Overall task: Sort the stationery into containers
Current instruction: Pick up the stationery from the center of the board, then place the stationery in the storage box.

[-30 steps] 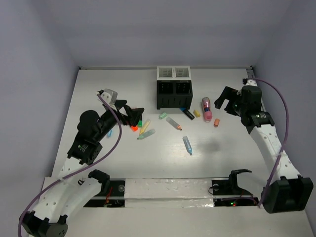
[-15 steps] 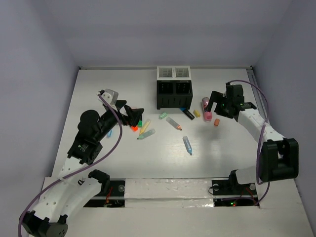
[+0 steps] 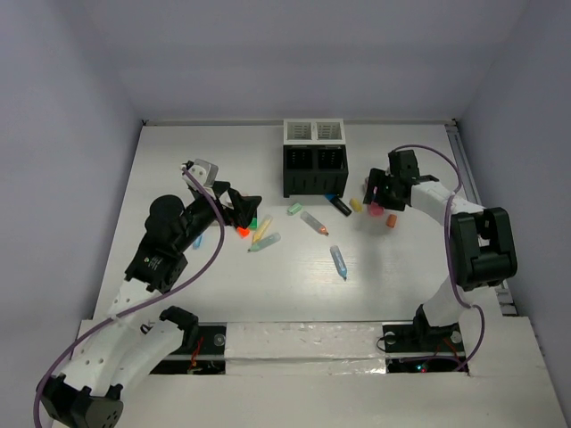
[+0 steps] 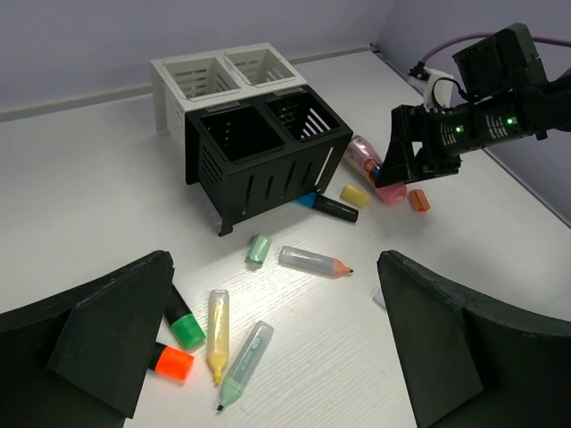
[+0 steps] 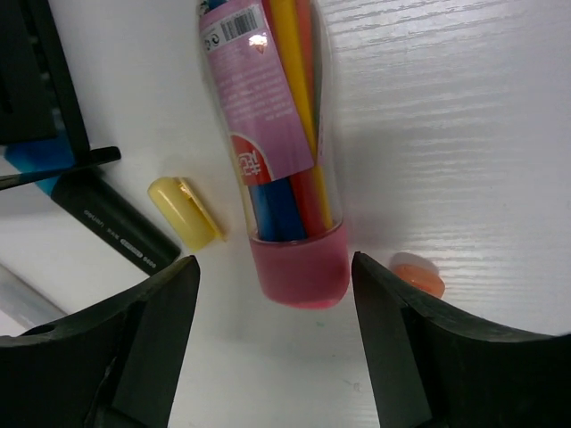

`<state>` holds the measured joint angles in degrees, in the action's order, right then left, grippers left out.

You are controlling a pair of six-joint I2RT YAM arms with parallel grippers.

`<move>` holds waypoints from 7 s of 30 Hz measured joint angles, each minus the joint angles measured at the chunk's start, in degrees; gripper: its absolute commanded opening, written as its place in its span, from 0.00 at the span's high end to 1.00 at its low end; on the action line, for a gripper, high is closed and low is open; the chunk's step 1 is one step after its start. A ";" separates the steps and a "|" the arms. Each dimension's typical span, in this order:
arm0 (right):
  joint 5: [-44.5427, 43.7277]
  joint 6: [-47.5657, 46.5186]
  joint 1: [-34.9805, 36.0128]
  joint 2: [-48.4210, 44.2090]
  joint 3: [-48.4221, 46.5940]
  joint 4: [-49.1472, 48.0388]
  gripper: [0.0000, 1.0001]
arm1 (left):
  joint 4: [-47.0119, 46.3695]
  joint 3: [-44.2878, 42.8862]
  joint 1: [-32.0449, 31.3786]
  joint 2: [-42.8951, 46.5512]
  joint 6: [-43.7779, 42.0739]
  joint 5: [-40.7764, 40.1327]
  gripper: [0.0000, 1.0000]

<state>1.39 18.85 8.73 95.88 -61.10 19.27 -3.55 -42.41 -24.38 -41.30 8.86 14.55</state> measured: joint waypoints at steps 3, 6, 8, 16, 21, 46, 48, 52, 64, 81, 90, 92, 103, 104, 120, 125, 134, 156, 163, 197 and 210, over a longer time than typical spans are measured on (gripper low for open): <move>-1.16 -0.26 0.00 1.42 -0.39 -0.35 0.30 | 0.00 0.00 0.00 -0.17 -0.04 0.00 0.01; -2.49 -0.70 -0.02 2.36 -0.57 -0.33 0.36 | 0.00 0.00 0.00 -0.33 -0.07 0.00 0.01; -3.08 -0.74 -0.02 2.45 -0.59 -0.35 0.36 | 0.00 0.00 0.00 -0.33 -0.07 0.00 0.01; -4.44 -1.53 0.00 5.79 -3.19 -0.63 0.62 | -0.02 0.00 0.00 -0.39 -0.04 0.02 0.01; -4.57 -2.01 0.00 6.69 -4.22 -0.85 0.88 | -0.07 0.00 0.00 -0.76 0.24 -0.04 0.01; 20.15 -5.53 13.25 -28.46 0.61 3.04 0.94 | -10.03 -6.47 0.00 -21.03 23.87 16.24 0.08; 23.06 -5.84 14.03 -28.06 0.85 3.02 0.94 | -11.54 -6.47 0.00 -23.28 26.95 17.64 0.10; 28.06 -5.99 15.41 -27.63 0.85 2.08 0.94 | -14.56 -6.47 0.00 -26.08 32.11 19.41 0.12; 32.70 -6.05 19.98 -26.40 0.50 -1.38 0.97 | -17.22 -6.47 -0.72 -30.42 38.12 19.87 0.14; 35.32 -6.03 21.00 -24.81 0.17 -4.39 1.00 | -19.28 -6.25 -1.38 -32.04 40.54 20.55 0.59; 35.50 -5.81 21.00 -24.24 0.17 -5.60 1.00 | -20.52 -5.81 -1.11 -32.02 41.33 20.37 0.69; 35.30 -5.73 21.00 -24.15 0.17 -6.34 0.99 | -20.96 -5.81 -0.94 -32.02 41.62 20.35 0.82; 32.54 -0.92 21.05 -23.82 0.20 -14.58 0.04 | -22.73 -5.16 0.42 -28.22 43.85 19.96 1.00; 32.48 -0.02 21.05 -23.87 0.22 -16.11 0.03 | -23.08 -5.16 0.90 -27.47 44.19 20.02 1.00; 38.71 26.32 21.46 -22.14 14.01 -59.54 0.00 | -42.38 6.49 3.50 -17.73 54.53 12.72 1.00; 39.69 30.10 21.97 -21.09 13.90 -66.45 0.08 | -46.88 8.07 3.43 -15.54 55.78 9.35 1.00; 39.36 30.42 24.30 -20.81 12.07 -67.36 0.10 | -50.01 8.26 1.84 -15.06 56.15 5.97 1.00; 31.78 28.44 25.81 -19.23 10.40 -66.82 0.79 | -49.31 10.69 -0.31 -13.40 54.69 2.05 0.88; 28.04 21.62 26.08 -19.34 1.84 -47.63 0.88 | -39.06 6.93 -0.22 -13.05 49.18 0.83 0.05; 8.33 -7.23 15.23 32.89 -79.38 27.15 0.94 | 6.62 -0.79 -0.28 -4.96 10.29 -7.65 0.01; 6.05 -7.30 15.21 35.15 -79.36 21.11 0.95 | 6.62 -0.79 -0.02 -5.97 9.60 -7.48 0.01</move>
<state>7.44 11.55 23.94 131.02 -140.46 40.38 3.07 -43.20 -24.40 -47.27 18.46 7.07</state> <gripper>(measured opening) 0.522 0.990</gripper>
